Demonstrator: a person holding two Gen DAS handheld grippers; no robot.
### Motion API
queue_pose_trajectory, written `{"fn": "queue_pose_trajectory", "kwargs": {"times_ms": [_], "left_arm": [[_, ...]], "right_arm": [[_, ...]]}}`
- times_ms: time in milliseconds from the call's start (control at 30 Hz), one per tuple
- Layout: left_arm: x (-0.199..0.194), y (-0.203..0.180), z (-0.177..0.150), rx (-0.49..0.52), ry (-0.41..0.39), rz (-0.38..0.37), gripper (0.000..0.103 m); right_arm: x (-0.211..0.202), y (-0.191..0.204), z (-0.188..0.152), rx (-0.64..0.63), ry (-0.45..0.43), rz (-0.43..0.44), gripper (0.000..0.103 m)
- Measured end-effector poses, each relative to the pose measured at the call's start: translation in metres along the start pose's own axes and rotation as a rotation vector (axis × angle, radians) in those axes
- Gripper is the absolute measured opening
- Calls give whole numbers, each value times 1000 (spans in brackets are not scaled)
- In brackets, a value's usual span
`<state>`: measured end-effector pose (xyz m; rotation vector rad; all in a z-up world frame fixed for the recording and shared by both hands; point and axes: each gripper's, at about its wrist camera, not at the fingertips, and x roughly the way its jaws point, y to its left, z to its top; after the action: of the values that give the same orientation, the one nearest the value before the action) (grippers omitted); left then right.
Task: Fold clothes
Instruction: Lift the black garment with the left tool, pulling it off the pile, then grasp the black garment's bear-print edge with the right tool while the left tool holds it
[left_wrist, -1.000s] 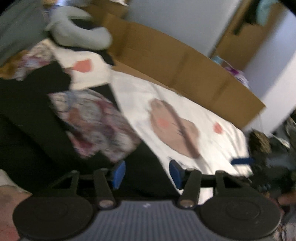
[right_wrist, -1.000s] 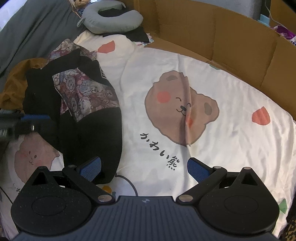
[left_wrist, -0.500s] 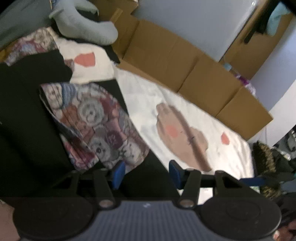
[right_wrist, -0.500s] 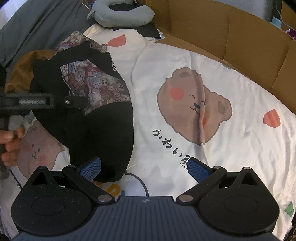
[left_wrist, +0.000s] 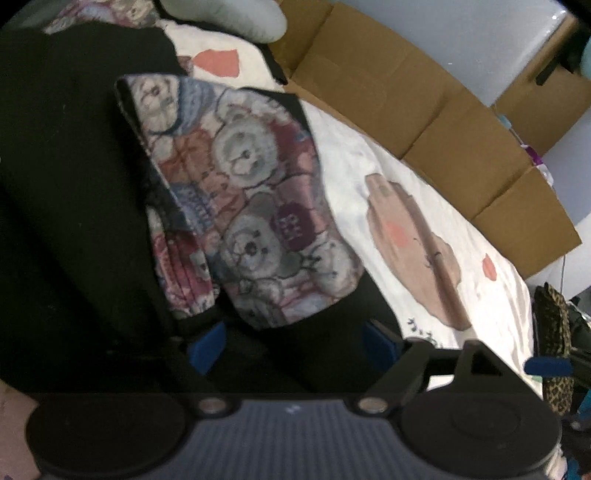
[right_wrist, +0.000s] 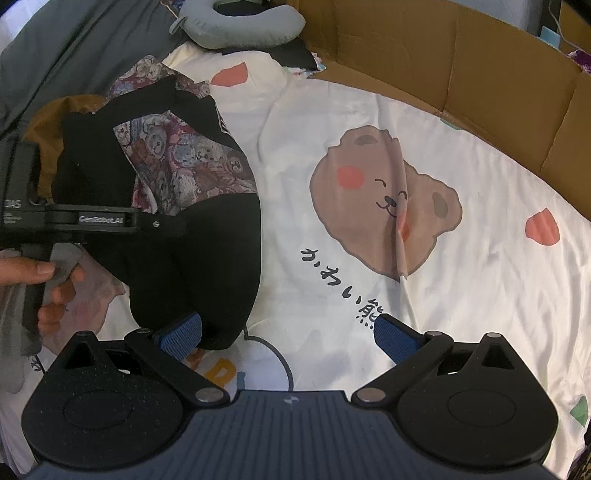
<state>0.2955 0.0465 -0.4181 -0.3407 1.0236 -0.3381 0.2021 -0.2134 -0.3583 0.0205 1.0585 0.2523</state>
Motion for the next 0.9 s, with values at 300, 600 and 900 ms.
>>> {"fn": "queue_pose_trajectory", "kwargs": {"times_ms": [300, 600, 900], "left_arm": [[8, 11, 2, -57, -47, -93, 85], [-17, 2, -6, -25, -72, -161, 32], [-49, -22, -19, 8, -130, -161, 16]], "right_arm": [[3, 2, -1, -4, 11, -4, 102], [0, 4, -2, -8, 2, -3, 102], [-6, -4, 1, 16, -16, 8, 102]]}}
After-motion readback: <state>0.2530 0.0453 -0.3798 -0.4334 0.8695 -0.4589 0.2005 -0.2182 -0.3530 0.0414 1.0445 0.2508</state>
